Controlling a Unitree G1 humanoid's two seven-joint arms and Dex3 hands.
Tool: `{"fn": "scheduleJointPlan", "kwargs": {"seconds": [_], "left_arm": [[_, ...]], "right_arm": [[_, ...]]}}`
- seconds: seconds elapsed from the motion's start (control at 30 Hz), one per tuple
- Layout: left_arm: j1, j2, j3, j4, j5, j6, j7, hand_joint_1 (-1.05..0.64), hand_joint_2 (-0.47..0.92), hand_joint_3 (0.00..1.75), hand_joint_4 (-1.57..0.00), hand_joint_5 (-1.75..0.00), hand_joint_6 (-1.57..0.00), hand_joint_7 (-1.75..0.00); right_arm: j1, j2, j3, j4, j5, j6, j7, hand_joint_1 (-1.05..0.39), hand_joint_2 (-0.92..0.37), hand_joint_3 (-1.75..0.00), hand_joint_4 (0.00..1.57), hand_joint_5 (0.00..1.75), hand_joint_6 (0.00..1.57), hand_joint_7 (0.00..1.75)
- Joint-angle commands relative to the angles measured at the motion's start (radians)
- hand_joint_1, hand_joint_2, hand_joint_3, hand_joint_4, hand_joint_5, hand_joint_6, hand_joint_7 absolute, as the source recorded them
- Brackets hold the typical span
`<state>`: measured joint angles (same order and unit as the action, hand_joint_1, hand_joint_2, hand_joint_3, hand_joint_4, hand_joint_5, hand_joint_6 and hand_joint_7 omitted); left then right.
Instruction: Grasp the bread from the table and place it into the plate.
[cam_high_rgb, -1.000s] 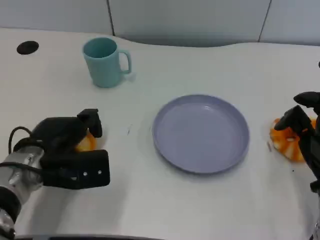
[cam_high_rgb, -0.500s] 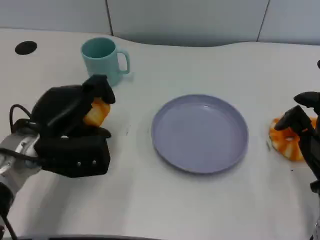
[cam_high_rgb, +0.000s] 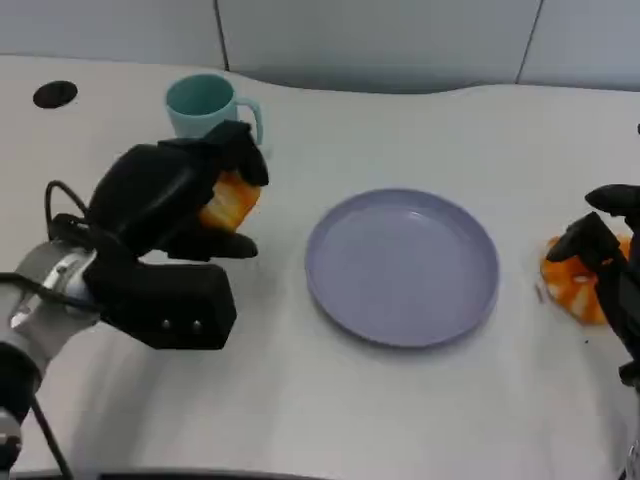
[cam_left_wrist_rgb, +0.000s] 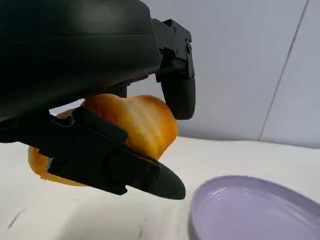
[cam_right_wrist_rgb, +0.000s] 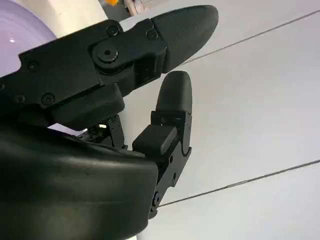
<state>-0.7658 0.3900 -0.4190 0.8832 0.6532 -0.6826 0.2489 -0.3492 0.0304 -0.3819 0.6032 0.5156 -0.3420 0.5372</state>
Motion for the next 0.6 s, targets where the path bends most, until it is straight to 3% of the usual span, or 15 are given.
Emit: {"fn": "scheduleJointPlan", "kwargs": {"seconds": [0.03, 0.13, 0.23, 0.33, 0.6], "left_arm": [[-0.081, -0.053, -0.058, 0.054, 0.063, -0.014, 0.017, -0.36, 0.92, 0.06, -0.74, -1.75, -0.48, -1.75], [-0.092, -0.058, -0.064, 0.076, 0.072, -0.023, 0.03, -0.36, 0.92, 0.06, -0.73, -1.75, -0.47, -1.75], [-0.148, -0.144, -0.125, 0.128, 0.123, -0.022, 0.034, -0.37, 0.92, 0.13, -0.68, -1.75, -0.47, -1.75], [-0.163, -0.157, -0.138, 0.153, 0.134, -0.027, 0.048, -0.37, 0.92, 0.15, -0.66, -1.75, -0.47, -1.75], [-0.28, -0.331, -0.307, 0.375, 0.291, 0.137, 0.15, -0.42, 0.92, 0.19, -0.73, -1.75, -0.5, -1.75]], "right_arm": [[-0.005, -0.003, 0.003, 0.002, -0.008, -0.023, -0.015, -0.56, -0.92, -0.01, 0.62, 1.75, 0.75, 1.04], [-0.006, -0.003, 0.005, 0.004, -0.007, -0.026, -0.017, -0.56, -0.92, -0.01, 0.63, 1.75, 0.74, 1.05], [-0.013, -0.002, 0.001, 0.013, -0.005, -0.023, -0.031, -0.56, -0.91, 0.0, 0.62, 1.75, 0.74, 1.04], [-0.014, -0.003, 0.002, 0.016, -0.004, -0.024, -0.034, -0.56, -0.9, 0.0, 0.62, 1.75, 0.74, 1.04], [-0.038, 0.016, -0.007, 0.065, -0.021, -0.102, -0.074, -0.56, -0.9, -0.01, 0.61, 1.75, 0.73, 1.04]]}}
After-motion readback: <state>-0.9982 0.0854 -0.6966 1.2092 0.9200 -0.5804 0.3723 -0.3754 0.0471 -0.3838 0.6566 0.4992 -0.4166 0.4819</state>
